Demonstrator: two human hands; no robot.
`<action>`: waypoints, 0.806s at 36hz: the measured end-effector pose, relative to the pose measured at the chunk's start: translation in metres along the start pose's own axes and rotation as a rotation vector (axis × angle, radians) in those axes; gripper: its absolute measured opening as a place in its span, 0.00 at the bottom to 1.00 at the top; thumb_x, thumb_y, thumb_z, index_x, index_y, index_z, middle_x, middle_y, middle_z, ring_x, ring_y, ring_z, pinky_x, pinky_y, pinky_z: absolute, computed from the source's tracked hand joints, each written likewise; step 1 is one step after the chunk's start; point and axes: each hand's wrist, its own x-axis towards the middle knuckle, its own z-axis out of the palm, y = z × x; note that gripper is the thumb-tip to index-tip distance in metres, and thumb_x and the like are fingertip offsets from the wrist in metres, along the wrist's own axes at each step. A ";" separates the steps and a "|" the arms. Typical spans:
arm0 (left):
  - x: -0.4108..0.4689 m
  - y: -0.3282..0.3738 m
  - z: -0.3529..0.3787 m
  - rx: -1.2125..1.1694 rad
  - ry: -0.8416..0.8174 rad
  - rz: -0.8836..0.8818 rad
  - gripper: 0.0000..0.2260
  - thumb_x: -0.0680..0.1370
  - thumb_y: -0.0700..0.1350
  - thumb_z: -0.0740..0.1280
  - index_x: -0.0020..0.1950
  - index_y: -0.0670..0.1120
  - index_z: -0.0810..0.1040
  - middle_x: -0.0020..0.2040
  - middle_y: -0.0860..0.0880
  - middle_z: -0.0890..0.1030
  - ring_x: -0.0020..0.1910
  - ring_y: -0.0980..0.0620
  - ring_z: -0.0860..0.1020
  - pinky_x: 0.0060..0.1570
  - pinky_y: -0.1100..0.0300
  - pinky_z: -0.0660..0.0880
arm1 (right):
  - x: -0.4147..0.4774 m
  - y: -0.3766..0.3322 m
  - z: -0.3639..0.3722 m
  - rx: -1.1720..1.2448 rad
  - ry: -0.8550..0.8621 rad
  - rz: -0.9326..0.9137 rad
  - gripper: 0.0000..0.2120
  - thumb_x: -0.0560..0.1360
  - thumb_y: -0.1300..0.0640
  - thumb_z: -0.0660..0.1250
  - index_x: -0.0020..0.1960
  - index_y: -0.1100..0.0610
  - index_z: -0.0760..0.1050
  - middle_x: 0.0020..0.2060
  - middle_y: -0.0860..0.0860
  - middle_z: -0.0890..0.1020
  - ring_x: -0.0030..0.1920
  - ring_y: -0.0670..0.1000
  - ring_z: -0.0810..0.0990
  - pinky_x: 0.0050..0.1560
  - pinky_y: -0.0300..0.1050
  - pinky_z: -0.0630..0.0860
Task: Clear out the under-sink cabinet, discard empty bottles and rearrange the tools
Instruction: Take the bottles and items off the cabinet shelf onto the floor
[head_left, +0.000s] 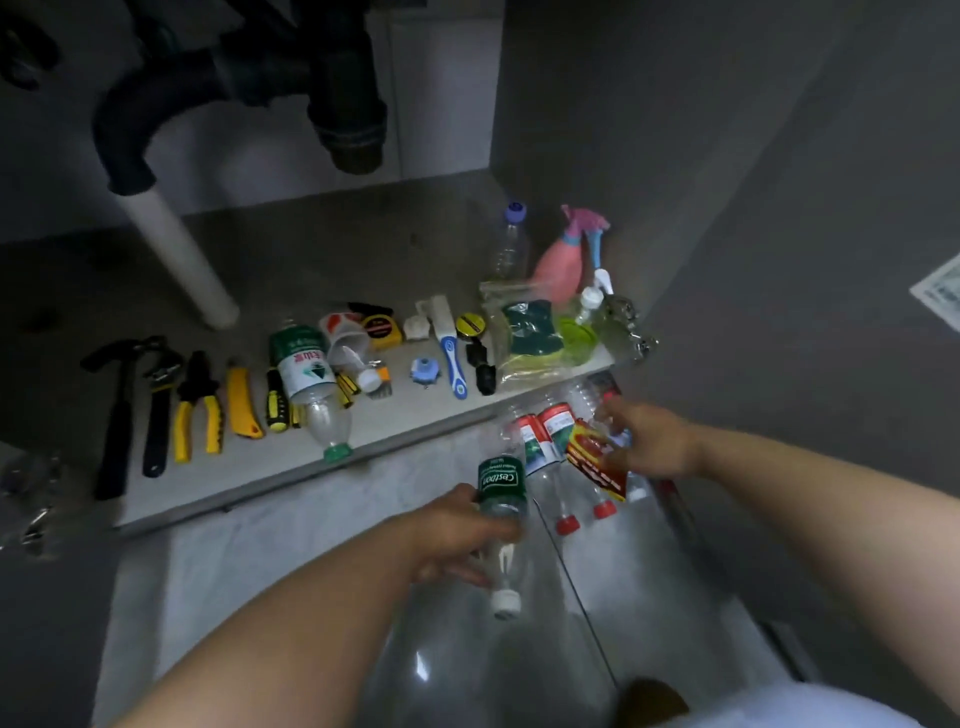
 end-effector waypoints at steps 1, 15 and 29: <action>0.007 -0.005 0.006 -0.023 0.020 -0.004 0.27 0.74 0.43 0.77 0.68 0.47 0.68 0.60 0.41 0.80 0.55 0.41 0.84 0.46 0.47 0.85 | 0.002 0.007 0.006 0.017 -0.011 0.017 0.30 0.76 0.53 0.72 0.74 0.56 0.65 0.66 0.57 0.76 0.63 0.55 0.77 0.57 0.41 0.71; 0.107 -0.027 0.034 -0.031 0.493 0.083 0.31 0.72 0.49 0.78 0.70 0.48 0.67 0.61 0.44 0.78 0.56 0.42 0.81 0.54 0.42 0.82 | 0.062 0.052 0.068 -0.034 0.104 0.009 0.34 0.74 0.62 0.67 0.74 0.42 0.59 0.71 0.56 0.65 0.64 0.64 0.77 0.58 0.57 0.79; 0.135 -0.027 0.043 -0.050 0.509 0.236 0.36 0.74 0.37 0.72 0.76 0.55 0.59 0.64 0.51 0.76 0.58 0.50 0.78 0.54 0.56 0.77 | 0.087 0.050 0.077 -0.228 0.203 0.047 0.39 0.70 0.61 0.75 0.72 0.40 0.60 0.72 0.56 0.58 0.57 0.64 0.80 0.55 0.59 0.82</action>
